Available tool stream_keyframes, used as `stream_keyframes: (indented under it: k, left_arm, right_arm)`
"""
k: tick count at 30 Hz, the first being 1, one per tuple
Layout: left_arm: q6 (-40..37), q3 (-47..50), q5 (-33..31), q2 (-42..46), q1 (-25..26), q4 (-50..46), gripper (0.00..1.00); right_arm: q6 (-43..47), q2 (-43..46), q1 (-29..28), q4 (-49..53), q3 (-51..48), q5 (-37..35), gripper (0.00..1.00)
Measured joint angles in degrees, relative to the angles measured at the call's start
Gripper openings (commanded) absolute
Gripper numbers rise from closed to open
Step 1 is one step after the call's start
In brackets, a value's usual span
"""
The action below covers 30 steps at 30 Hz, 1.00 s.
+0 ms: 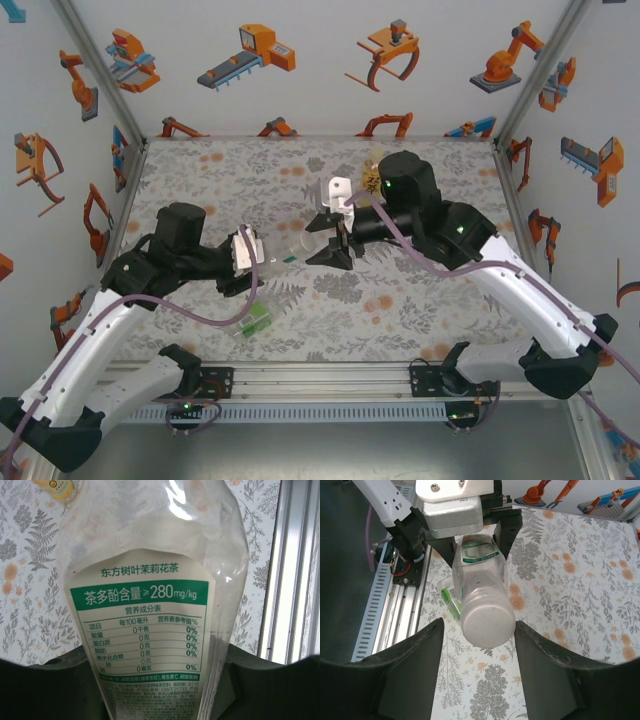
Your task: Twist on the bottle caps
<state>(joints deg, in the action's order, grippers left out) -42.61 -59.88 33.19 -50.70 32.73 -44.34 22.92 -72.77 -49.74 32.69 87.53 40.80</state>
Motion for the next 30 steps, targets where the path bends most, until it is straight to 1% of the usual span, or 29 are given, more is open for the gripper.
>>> stream_keyframes:
  k: [5,9,12,14,16,19,24,27,30]
  left_arm:
    - [0.22,0.00,0.39,0.28,0.24,-0.07,0.00]
    - [0.22,0.00,0.50,0.57,0.24,-0.09,0.00]
    - [0.42,0.02,0.48,0.59,0.24,-0.02,0.00]
    - [0.83,0.00,0.15,0.57,0.24,0.07,0.00]
    - [1.11,0.00,-0.61,0.50,0.24,0.11,0.00]
    - [1.51,0.00,-2.19,-0.02,0.24,0.00,0.00]
    - [1.62,0.00,-3.50,-0.87,0.24,0.20,0.00]
    - [1.77,0.02,-4.33,-0.94,0.22,-0.33,0.00]
    - [1.75,0.11,-5.57,-1.22,0.17,-1.53,0.00]
  right_arm:
    - [0.79,-0.79,0.00,-0.22,0.00,0.37,0.43]
    - [0.24,-0.81,0.00,-0.68,0.04,0.42,0.34]
    - [-3.02,-0.81,0.00,-1.29,0.02,-0.46,0.23]
    - [-7.61,-0.81,0.00,-2.08,-0.17,-2.19,0.17]
    - [-13.49,-0.70,0.00,-3.30,-0.90,-4.26,0.14]
    - [-25.35,-0.57,0.00,-4.81,-2.27,-8.50,0.11]
    - [-49.86,-0.85,0.00,-4.22,-2.80,-15.21,0.09]
    - [-63.69,-1.60,0.20,-2.93,-2.80,-17.07,0.04]
    - [-75.56,-2.73,0.46,-0.72,-2.78,-18.64,0.03]
